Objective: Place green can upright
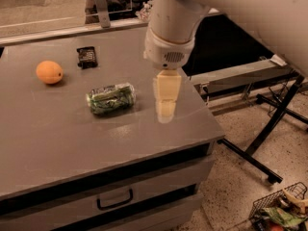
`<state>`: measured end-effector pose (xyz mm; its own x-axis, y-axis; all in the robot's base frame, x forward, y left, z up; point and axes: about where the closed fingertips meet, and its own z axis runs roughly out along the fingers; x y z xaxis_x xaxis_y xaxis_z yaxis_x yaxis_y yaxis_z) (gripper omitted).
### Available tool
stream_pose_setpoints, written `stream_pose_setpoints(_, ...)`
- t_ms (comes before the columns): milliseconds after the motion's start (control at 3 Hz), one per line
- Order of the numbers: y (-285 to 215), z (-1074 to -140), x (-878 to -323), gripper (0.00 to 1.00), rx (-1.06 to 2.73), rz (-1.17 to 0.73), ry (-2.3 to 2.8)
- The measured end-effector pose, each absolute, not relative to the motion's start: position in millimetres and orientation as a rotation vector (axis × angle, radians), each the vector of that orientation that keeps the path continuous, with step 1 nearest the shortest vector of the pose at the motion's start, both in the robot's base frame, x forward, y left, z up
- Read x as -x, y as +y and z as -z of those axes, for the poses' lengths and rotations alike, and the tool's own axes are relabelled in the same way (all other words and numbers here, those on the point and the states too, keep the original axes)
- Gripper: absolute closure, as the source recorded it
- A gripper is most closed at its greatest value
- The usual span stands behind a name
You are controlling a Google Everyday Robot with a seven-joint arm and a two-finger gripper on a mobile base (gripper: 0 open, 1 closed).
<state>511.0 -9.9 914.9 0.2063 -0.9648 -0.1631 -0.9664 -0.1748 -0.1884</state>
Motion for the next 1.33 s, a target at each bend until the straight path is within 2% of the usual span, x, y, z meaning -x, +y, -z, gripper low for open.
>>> stream_pose_setpoints(667,60.6,-880.9,-528.0,0.0,2.306,-0.05,1.802)
stream_pose_setpoints(1333,92.2,-865.1,-539.8,0.0,2.329,-0.08,1.795)
